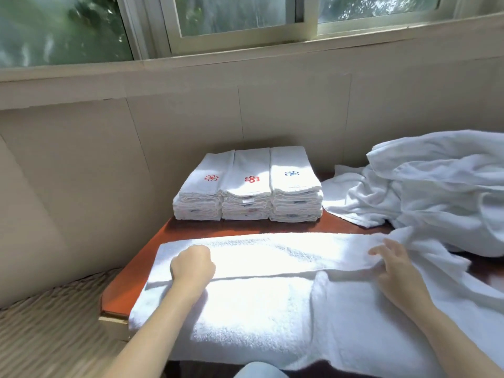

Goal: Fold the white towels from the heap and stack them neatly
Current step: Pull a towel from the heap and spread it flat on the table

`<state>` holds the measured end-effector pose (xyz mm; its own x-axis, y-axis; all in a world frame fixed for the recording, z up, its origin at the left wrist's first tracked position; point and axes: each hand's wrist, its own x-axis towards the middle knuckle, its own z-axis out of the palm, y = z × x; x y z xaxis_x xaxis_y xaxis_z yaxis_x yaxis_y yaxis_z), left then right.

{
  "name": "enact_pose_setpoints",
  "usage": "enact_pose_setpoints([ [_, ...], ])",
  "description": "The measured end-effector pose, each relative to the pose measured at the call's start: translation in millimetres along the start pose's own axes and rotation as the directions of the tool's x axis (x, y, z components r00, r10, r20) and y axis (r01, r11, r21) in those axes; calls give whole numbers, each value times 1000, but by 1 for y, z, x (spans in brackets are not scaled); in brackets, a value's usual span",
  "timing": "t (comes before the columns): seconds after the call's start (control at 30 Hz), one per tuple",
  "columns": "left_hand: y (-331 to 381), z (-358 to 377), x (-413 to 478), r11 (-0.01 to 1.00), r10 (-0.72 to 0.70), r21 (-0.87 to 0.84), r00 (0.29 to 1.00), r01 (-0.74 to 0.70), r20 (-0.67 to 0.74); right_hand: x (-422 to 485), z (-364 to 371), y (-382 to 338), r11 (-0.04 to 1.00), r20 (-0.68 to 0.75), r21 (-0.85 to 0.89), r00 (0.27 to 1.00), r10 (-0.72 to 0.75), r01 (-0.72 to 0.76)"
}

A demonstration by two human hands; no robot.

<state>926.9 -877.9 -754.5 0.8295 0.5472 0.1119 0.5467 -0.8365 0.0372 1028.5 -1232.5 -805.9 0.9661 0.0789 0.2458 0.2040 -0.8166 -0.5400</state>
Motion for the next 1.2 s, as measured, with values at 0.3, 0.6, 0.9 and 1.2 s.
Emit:
enact_pose_setpoints([
  [0.3,226,19,-48,705,666,-385,743,-595,73,-17,-55,37,966,-333,110,907,257,-233],
  [0.6,253,57,-60,527,808,-308,580,-792,-110,-9,-84,72,820,-83,-394,905,417,-414],
  [0.9,234,43,-72,300,900,-543,421,-784,-110,-1,-92,69,800,-170,-176,818,549,-573],
  [1.2,224,45,-75,268,918,-511,378,-817,-122,3,-97,94,898,-309,119,844,438,-423],
])
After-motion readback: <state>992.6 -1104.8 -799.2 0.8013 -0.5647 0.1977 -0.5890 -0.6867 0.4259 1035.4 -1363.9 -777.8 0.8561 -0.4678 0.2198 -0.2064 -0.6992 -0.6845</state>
